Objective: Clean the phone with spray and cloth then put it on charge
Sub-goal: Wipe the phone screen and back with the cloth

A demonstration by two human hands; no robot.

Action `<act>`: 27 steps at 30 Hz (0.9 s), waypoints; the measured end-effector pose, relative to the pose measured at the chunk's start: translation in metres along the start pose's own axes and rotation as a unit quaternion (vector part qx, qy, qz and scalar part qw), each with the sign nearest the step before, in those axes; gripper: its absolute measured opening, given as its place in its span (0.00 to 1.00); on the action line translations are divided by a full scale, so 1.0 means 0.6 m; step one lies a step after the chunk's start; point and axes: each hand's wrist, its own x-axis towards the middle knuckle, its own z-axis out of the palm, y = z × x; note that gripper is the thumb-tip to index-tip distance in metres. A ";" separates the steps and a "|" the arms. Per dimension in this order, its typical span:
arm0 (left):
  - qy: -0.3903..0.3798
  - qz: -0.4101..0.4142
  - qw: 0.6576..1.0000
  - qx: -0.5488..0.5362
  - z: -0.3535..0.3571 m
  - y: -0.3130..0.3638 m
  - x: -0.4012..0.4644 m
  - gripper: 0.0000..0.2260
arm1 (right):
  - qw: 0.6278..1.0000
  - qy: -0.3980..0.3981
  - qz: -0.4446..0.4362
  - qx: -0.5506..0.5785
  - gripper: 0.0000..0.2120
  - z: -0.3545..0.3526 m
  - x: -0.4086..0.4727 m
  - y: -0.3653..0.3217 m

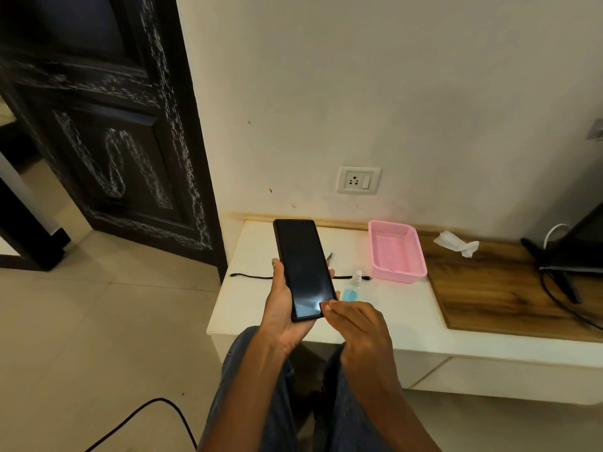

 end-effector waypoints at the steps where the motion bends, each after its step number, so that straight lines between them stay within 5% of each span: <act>1: -0.003 -0.005 1.000 -0.002 0.004 -0.001 -0.001 0.29 | 1.000 -0.005 -0.004 0.008 0.10 0.003 -0.001 -0.005; 3: -0.005 -0.011 1.000 -0.001 0.012 -0.004 -0.002 0.29 | 0.999 0.019 -0.031 0.010 0.11 0.009 -0.001 -0.020; 6: 0.001 -0.004 1.000 0.012 0.020 -0.007 -0.006 0.29 | 0.998 0.014 -0.042 0.046 0.26 0.015 0.002 -0.033; 15: -0.018 0.006 1.000 -0.021 0.007 -0.002 -0.007 0.29 | 1.000 0.005 -0.027 0.001 0.09 0.001 -0.001 0.029; 19: -0.017 0.005 1.000 -0.009 0.019 -0.004 -0.012 0.29 | 0.999 0.027 -0.039 0.011 0.10 0.018 -0.005 -0.002; 23: -0.006 0.001 1.000 0.017 0.025 -0.005 -0.020 0.28 | 0.996 0.024 -0.070 0.053 0.25 0.025 -0.003 -0.028; 27: -0.002 0.006 1.000 -0.009 0.020 0.003 -0.021 0.27 | 0.997 0.003 -0.069 0.022 0.15 0.008 0.000 0.006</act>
